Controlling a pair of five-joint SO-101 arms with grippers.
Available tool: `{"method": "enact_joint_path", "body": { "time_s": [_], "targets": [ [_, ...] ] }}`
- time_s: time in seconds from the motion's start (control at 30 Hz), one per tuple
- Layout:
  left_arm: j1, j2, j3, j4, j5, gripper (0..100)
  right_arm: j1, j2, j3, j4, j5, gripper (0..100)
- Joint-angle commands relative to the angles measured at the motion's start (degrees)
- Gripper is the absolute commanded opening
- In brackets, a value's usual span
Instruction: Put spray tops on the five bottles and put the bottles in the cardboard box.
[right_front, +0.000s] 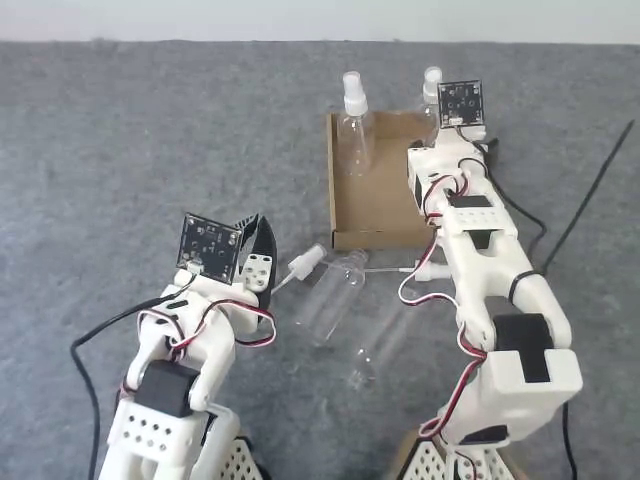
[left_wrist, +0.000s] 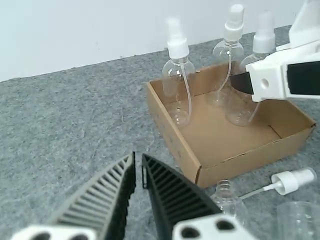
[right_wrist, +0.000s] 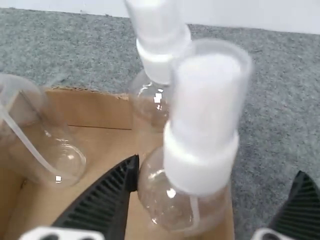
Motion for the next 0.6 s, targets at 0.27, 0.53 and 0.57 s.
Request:
{"method": "enact_joint_path", "body": {
  "time_s": [0.27, 0.53, 0.57],
  "targets": [
    [-0.2, 0.2, -0.3, -1.5, -0.7, 1, 0.5, -19.3, -2.1, 11.6, 0.7, 38.5],
    [-0.2, 0.2, -0.3, -1.5, -0.7, 1, 0.0, -34.1, -1.7, 32.7, 0.4, 38.5],
    [-0.2, 0.2, -0.3, -1.5, -0.7, 1, 0.0, -35.5, -1.7, 35.8, 0.4, 38.5]
  ]
}}
